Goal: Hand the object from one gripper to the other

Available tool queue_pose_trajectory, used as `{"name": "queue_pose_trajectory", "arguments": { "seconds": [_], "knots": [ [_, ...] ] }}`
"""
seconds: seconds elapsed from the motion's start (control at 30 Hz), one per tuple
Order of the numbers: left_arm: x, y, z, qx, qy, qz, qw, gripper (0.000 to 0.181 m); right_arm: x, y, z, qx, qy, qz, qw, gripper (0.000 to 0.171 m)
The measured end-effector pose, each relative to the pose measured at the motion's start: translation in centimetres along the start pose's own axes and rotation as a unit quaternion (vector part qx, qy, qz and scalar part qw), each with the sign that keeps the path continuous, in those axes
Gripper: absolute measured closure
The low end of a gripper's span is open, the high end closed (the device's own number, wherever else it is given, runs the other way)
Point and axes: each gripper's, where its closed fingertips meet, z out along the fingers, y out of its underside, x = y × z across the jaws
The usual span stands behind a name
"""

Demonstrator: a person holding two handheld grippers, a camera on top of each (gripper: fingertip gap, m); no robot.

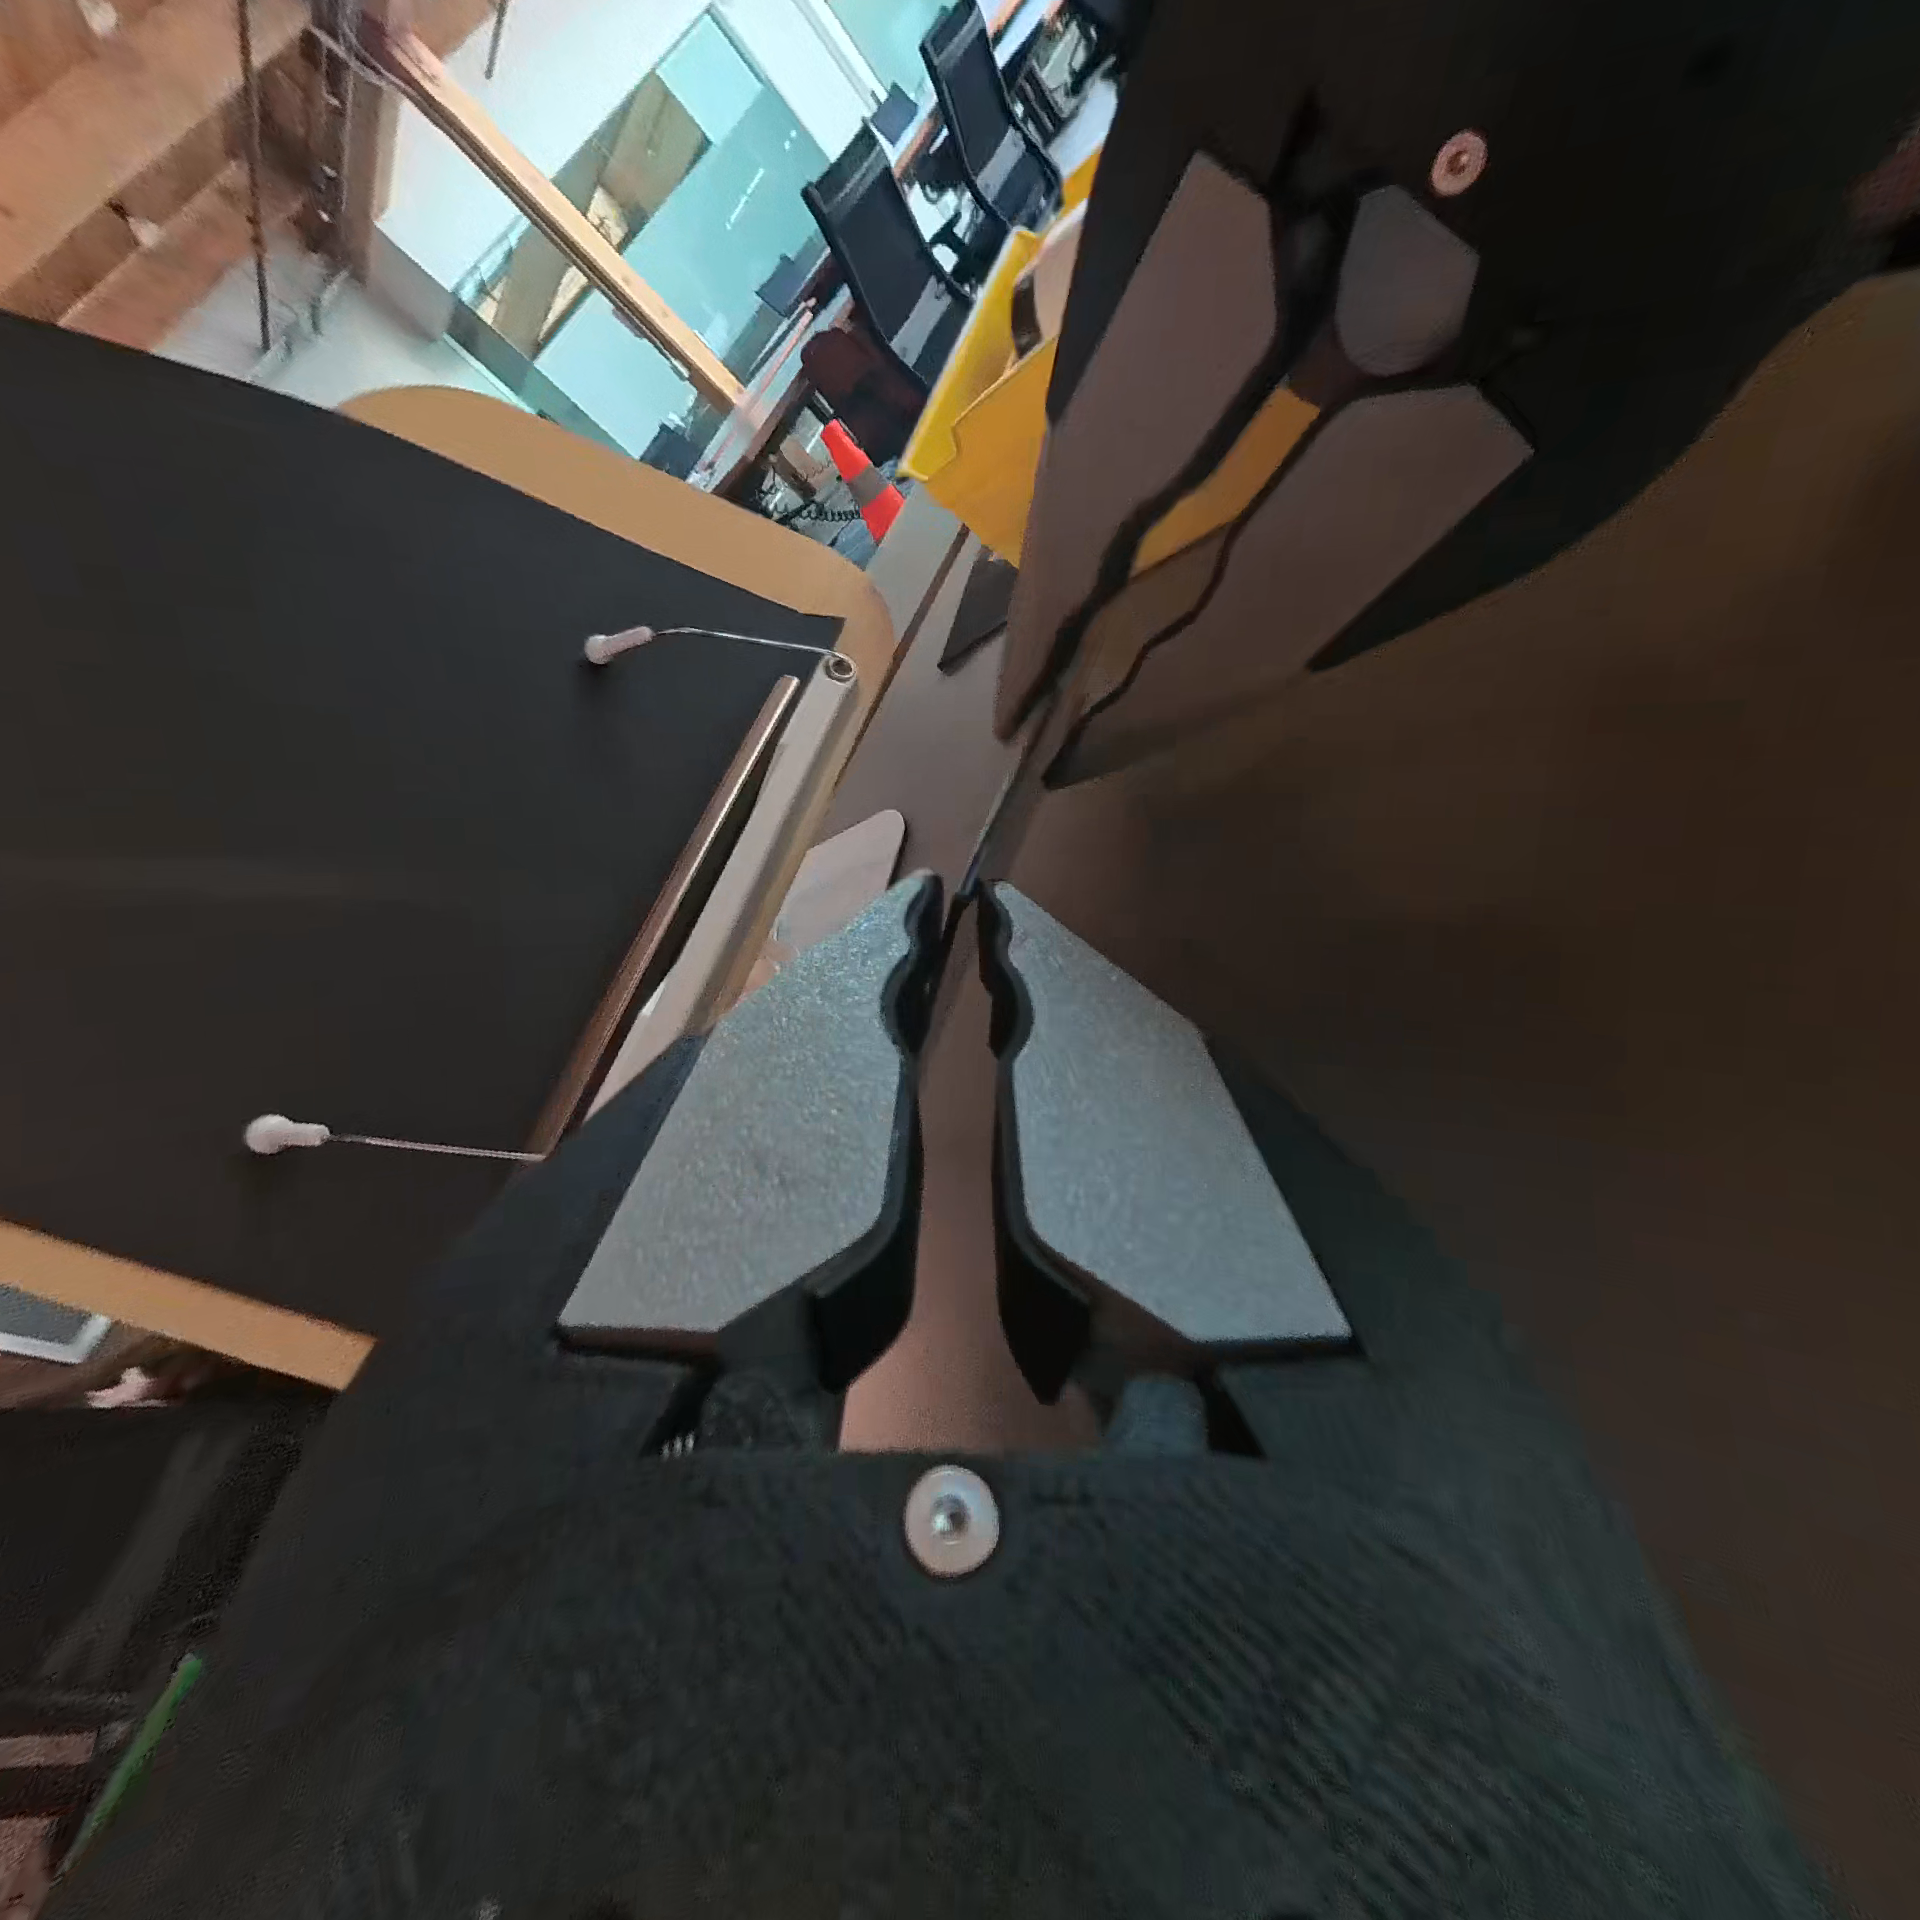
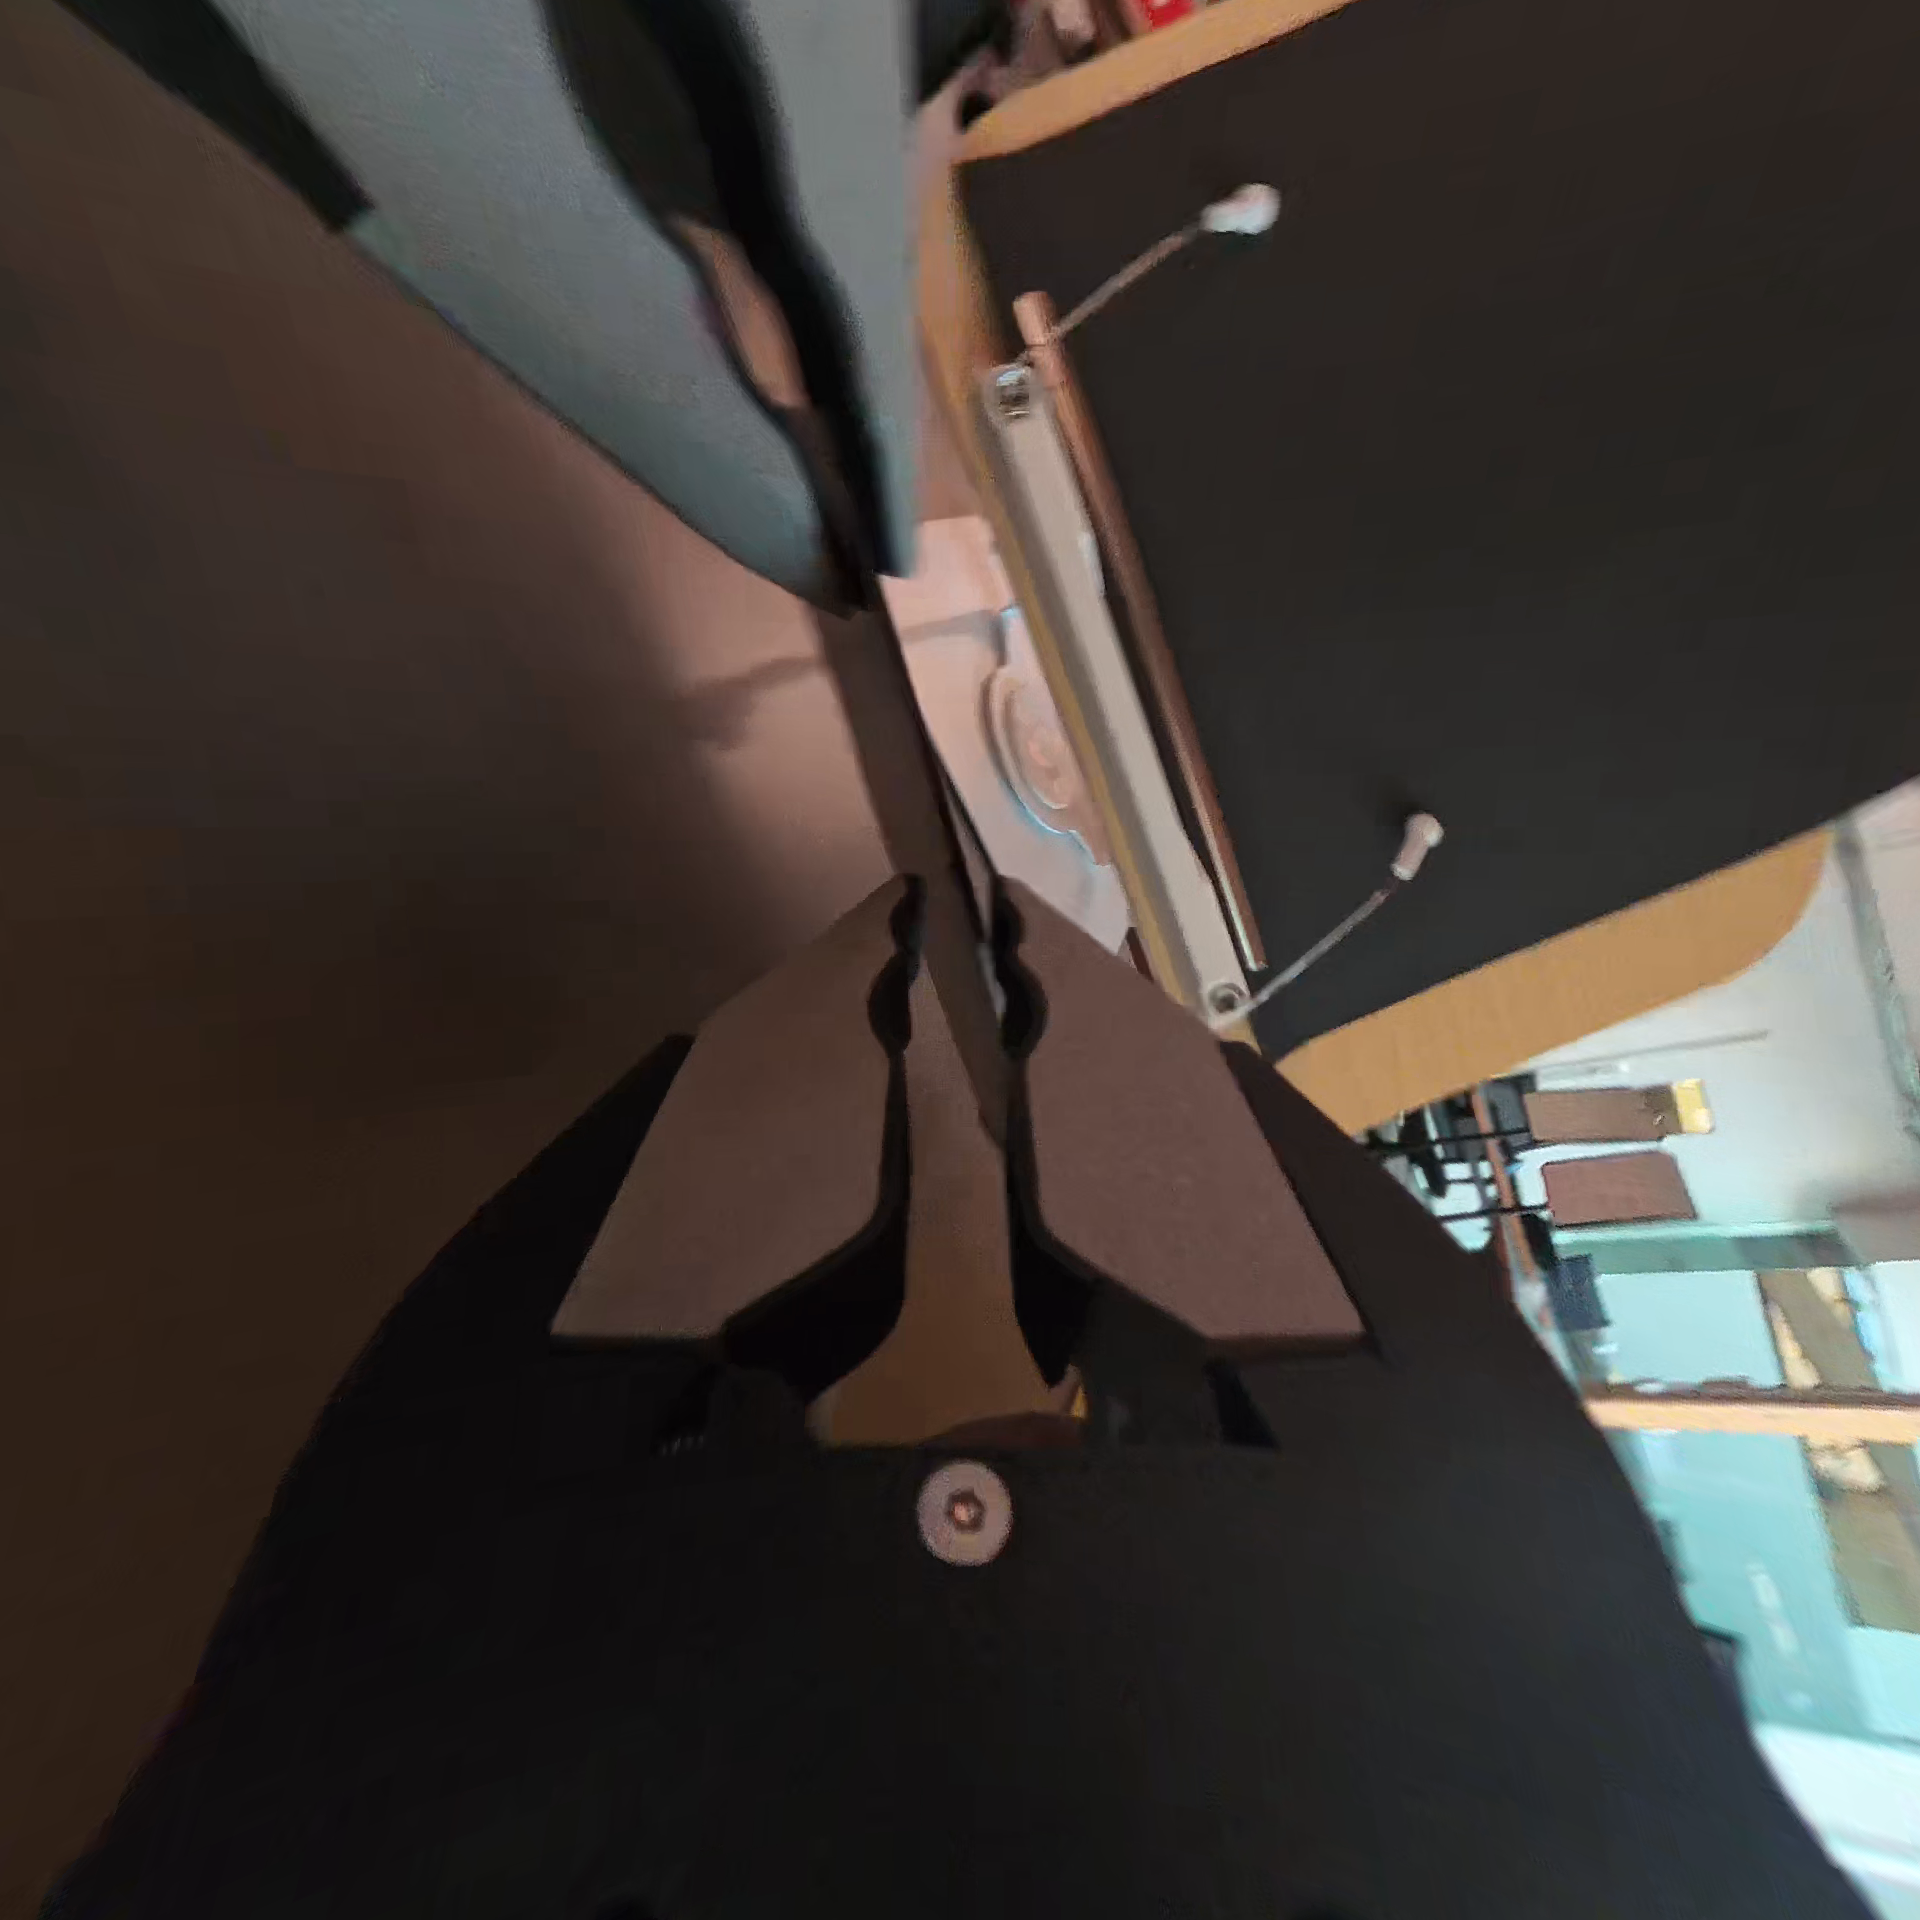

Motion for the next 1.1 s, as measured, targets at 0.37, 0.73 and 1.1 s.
{"name": "queue_pose_trajectory", "arguments": {
  "seconds": [0.37, 0.73, 1.1],
  "knots": [
    [-5.6, -4.5, -4.4, 0.212, -0.02, -0.203, 0.956, 0.181, 0.8, -4.8, -4.7, 0.212, -0.272, 0.364, 0.865, 0.15],
    [-7.5, -9.6, -10.2, 0.425, 0.05, -0.321, 0.845, 0.181, -1.2, -7.8, -5.6, 0.266, -0.452, 0.519, 0.675, 0.108],
    [-5.9, -9.9, -8.4, 0.391, 0.069, -0.337, 0.854, 0.181, 4.7, -7.7, -7.2, 0.419, -0.38, 0.587, 0.579, 0.152]
  ]
}}
